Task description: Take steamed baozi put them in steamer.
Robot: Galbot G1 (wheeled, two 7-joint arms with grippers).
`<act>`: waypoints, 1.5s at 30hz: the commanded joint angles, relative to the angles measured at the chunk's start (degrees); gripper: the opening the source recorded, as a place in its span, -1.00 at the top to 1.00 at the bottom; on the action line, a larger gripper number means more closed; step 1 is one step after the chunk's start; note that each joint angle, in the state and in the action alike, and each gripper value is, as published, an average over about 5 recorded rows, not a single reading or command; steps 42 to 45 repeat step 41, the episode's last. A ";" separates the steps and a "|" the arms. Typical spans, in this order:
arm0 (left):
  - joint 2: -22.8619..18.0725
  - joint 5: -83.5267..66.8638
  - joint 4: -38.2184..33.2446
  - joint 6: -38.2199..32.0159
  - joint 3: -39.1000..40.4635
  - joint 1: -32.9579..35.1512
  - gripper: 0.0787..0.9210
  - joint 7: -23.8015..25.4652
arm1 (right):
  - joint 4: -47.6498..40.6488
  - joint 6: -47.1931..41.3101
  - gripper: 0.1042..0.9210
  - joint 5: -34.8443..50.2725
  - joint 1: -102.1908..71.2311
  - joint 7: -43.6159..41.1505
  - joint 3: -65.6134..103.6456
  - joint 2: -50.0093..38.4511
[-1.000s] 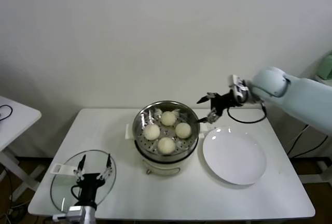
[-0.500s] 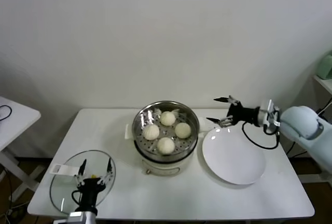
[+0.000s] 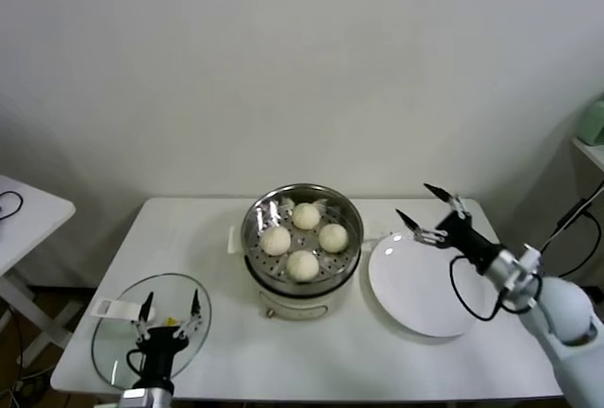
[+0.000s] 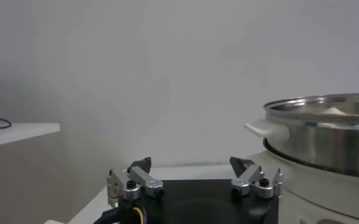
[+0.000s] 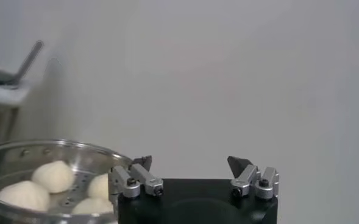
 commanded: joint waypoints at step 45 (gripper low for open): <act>1.35 -1.30 -0.69 0.31 -1.94 -0.43 -0.77 1.57 | 1.68 14.82 -0.76 -6.82 -26.37 1.49 15.11 33.27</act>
